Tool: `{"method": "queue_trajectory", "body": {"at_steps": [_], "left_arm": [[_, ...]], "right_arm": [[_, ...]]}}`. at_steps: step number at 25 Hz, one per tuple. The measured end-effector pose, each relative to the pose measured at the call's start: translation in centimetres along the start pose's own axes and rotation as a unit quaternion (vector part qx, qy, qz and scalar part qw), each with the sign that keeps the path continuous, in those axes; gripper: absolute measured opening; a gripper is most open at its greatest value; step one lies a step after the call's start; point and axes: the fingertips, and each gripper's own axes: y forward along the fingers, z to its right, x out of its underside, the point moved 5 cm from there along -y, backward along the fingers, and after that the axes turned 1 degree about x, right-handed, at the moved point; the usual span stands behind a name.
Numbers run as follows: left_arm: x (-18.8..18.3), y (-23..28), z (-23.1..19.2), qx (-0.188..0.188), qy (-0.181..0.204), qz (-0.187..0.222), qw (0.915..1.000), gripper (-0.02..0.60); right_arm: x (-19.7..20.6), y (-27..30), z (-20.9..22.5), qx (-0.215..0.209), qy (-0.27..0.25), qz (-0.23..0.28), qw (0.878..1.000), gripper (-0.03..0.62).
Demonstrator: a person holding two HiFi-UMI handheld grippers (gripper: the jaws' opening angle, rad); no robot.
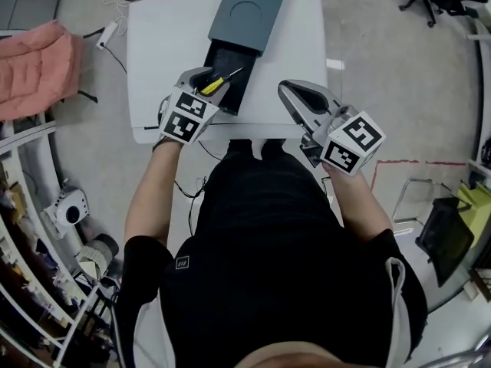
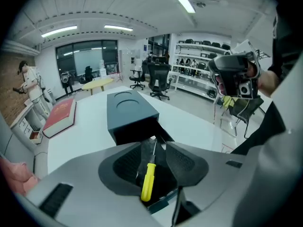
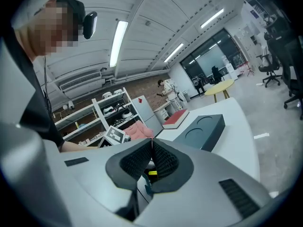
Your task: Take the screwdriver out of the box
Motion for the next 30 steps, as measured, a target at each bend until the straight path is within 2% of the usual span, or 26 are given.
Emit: {"method": "queue_trajectory", "body": {"at_steps": [7,13,18,23,30], "left_arm": [[0.6,3.5,0.5,0.022,0.052,-0.063,0.9964,0.176],[1.5,5.9,1.2,0.017,0.130,-0.145,0.9807,0.175],[2.7,7.0,0.8,0.023,0.132,-0.178,0.9748,0.173],[3.5,7.6,-0.1,0.009,0.134,-0.207,0.9691,0.164],[3.5,7.7,0.3,0.011,0.137,-0.220,0.9656,0.141]], "right_arm": [[0.9,-1.0,1.3,0.015,0.012,0.000,1.000,0.029],[1.0,-2.3,2.2,0.028,0.019,0.004,0.999,0.029],[1.1,-2.5,2.4,0.036,0.023,0.007,0.999,0.029],[1.4,-2.8,2.5,0.043,0.027,0.012,0.999,0.029],[1.5,-3.9,2.4,0.052,0.029,0.020,0.998,0.029]]}}
